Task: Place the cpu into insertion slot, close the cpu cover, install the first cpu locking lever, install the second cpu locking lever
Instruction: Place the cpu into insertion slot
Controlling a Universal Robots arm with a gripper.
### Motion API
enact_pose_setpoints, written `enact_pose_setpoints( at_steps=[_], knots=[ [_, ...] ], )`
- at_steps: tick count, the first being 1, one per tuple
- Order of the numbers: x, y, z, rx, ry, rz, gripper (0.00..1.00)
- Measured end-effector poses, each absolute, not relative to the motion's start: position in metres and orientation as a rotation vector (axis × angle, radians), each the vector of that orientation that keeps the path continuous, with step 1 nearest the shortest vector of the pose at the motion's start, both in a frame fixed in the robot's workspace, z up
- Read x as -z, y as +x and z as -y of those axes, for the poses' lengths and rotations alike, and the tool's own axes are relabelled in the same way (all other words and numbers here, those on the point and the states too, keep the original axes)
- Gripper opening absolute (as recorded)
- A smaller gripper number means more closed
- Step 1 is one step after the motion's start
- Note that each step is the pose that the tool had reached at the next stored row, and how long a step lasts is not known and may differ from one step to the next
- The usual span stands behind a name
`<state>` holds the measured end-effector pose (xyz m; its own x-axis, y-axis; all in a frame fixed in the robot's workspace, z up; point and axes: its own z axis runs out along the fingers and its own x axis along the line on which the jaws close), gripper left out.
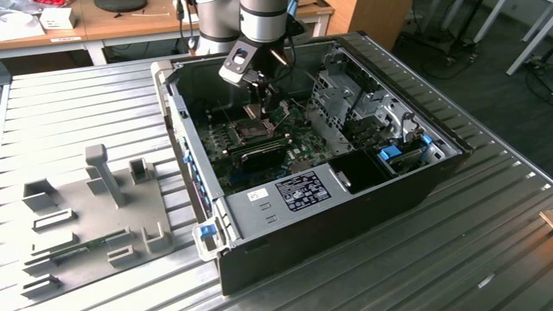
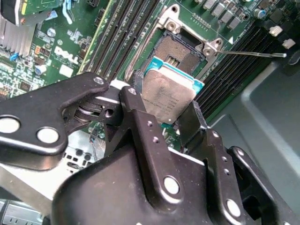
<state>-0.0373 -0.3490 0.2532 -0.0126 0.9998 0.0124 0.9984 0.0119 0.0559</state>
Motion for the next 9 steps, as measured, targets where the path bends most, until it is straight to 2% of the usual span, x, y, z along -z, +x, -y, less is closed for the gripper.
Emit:
enact_pose_setpoints(
  at_steps=[9],
  knots=[
    [-0.2509, -0.0382, 0.3490, -0.076, 2.205, -2.193, 0.54]
  ],
)
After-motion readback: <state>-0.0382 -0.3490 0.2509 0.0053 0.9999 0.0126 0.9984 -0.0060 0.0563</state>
